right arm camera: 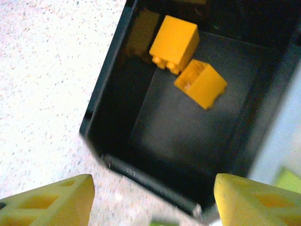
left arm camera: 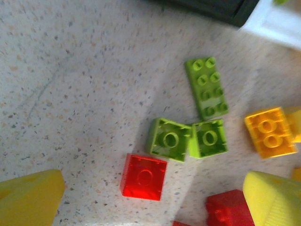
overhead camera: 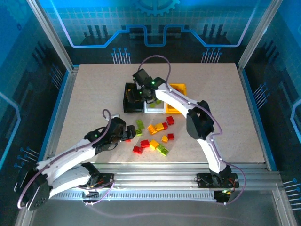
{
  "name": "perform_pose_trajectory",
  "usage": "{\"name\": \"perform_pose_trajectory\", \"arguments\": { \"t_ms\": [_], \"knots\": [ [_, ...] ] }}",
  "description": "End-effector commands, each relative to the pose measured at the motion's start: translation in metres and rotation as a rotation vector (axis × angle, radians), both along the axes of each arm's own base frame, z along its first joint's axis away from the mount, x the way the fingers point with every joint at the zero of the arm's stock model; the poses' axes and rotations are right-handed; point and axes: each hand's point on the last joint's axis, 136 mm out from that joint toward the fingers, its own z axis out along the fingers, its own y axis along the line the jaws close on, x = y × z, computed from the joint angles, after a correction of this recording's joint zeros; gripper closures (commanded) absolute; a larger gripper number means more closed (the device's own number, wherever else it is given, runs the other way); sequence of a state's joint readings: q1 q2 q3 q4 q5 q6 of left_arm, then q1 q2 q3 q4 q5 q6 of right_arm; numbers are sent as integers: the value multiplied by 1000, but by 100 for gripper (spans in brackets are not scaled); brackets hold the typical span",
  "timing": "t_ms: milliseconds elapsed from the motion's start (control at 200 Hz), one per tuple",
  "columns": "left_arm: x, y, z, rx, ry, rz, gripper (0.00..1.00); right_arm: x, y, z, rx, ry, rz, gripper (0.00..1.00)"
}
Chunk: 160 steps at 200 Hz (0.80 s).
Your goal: Sort the legos into containers by color
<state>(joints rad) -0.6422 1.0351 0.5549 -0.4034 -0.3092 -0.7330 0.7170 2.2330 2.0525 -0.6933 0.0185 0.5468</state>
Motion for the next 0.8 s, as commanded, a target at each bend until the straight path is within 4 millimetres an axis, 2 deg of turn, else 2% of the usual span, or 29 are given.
{"name": "perform_pose_trajectory", "arguments": {
  "t_ms": [0,160,325,430,565,795],
  "knots": [
    [5,-9,-14,49,66,-61,2,-3,-14,53,97,-95,-43,31],
    [5,-16,-40,109,164,-102,12,-21,-43,53,94,-98,-81,31],
    [1,-12,-55,170,197,-113,13,-28,-66,55,108,-103,-120,30],
    [3,-10,-62,201,199,-115,19,-30,-74,59,118,-112,-134,30],
    [10,-12,-64,209,182,-116,30,-32,-80,62,117,-121,-142,30],
    [10,-15,-59,200,172,-124,59,-36,-91,63,110,-126,-161,30]
  ]
}}
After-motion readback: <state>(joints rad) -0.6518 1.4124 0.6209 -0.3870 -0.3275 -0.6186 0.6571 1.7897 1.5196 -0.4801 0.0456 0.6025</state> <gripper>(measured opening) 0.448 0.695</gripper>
